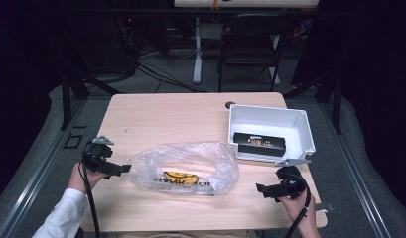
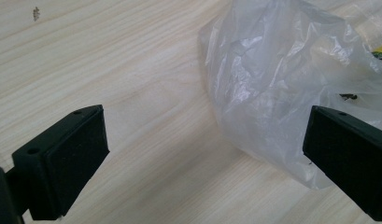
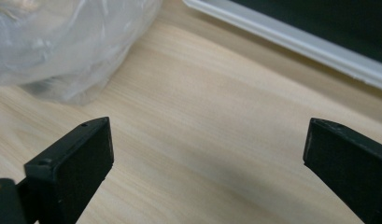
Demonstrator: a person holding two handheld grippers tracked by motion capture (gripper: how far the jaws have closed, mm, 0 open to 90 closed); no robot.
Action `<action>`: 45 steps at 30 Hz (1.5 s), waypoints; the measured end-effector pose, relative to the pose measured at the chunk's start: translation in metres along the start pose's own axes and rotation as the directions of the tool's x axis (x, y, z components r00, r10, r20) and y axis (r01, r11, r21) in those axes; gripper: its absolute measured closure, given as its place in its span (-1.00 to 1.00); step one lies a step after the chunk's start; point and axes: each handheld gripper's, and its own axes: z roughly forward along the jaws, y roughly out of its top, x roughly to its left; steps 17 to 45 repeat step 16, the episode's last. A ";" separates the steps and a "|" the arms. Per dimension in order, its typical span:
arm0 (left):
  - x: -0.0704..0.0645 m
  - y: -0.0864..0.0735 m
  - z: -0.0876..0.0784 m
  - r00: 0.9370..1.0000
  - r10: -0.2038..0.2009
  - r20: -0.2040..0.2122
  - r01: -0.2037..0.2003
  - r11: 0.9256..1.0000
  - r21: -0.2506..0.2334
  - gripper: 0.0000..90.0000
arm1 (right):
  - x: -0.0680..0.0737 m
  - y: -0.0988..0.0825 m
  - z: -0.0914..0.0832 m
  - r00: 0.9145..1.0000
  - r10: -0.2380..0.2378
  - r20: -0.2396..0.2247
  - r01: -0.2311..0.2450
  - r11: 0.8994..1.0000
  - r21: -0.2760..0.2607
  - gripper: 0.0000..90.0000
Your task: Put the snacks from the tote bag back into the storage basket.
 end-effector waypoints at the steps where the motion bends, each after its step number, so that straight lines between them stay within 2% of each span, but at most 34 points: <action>1: 0.000 0.000 0.001 1.000 0.002 0.000 -0.002 1.000 0.002 -1.00 | 0.002 -0.006 0.002 1.000 -0.001 -0.001 0.001 1.000 -0.001 -0.98; 7: -0.001 0.000 0.005 1.000 0.011 0.005 -0.011 1.000 0.015 -1.00 | 0.006 -0.024 0.007 1.000 0.003 0.006 -0.003 0.999 0.038 -1.00; 8: -0.001 0.000 0.006 1.000 0.016 0.005 -0.016 1.000 0.020 -1.00 | 0.007 -0.024 0.008 1.000 -0.014 0.012 0.013 0.998 0.055 -1.00; 12: -0.002 0.001 0.007 1.000 0.027 0.005 -0.027 0.999 0.026 -1.00 | 0.009 -0.021 0.011 0.999 -0.044 0.032 0.042 0.997 0.059 -1.00; 15: -0.001 0.001 0.008 1.000 0.022 0.003 -0.022 0.999 0.025 -1.00 | 0.008 -0.021 0.013 0.998 -0.047 0.040 0.044 0.996 0.071 -1.00; 45: -0.001 0.001 0.008 1.000 0.020 0.004 -0.020 1.000 0.025 -1.00 | 0.007 -0.021 0.013 0.998 -0.048 0.036 0.045 0.996 0.071 -1.00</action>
